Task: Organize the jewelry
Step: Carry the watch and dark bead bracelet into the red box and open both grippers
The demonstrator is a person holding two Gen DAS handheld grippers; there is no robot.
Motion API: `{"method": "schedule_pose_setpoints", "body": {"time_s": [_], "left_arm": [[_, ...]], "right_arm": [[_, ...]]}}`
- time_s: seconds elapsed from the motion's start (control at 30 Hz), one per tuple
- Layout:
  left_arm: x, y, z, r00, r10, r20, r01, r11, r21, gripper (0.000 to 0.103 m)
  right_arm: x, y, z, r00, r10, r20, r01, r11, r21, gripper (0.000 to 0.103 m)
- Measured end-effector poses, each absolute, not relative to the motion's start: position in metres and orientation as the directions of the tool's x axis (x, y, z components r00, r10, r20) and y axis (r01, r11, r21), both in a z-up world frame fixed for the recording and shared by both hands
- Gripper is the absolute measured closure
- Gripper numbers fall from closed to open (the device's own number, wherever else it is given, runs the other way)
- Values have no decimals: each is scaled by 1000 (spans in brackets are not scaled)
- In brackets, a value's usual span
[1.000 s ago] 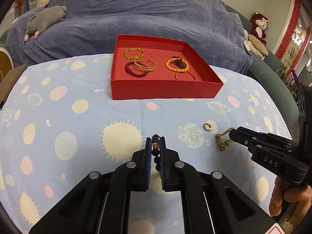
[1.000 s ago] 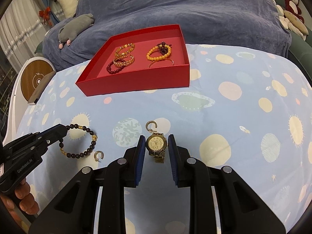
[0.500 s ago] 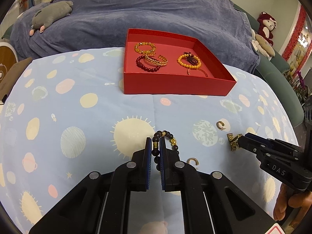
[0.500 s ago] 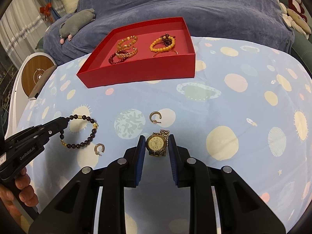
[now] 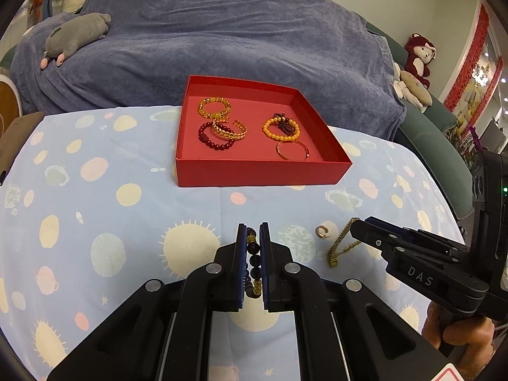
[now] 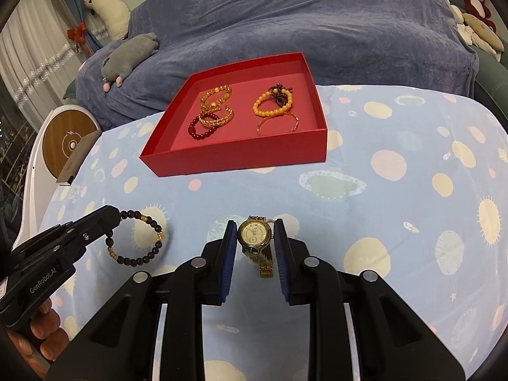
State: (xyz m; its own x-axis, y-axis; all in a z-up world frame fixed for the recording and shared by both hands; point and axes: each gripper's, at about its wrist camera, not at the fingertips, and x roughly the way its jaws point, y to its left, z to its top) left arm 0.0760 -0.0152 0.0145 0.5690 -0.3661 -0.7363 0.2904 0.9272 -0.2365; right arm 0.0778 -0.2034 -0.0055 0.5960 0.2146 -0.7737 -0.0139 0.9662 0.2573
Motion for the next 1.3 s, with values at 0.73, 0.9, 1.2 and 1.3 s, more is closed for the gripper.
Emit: {"method": "schedule_pose_setpoints", "body": {"time_s": [0.73, 0.9, 1.2, 1.3], "left_arm": [[165, -24, 78, 679, -338, -652, 268, 941, -209, 97], [200, -36, 58, 660, -327, -677, 250, 945, -213, 97], [227, -42, 11, 595, -273, -756, 184, 962, -202, 68], [223, -38, 1, 609, -228, -759, 165, 973, -160, 67]], "right_arm": [[177, -211, 50, 675, 201, -710, -18, 967, 256, 80], [209, -215, 25, 644, 188, -742, 14, 966, 257, 80], [230, -213, -9, 608, 206, -767, 19, 962, 274, 76], [225, -211, -13, 608, 192, -770, 8, 969, 248, 73]]}}
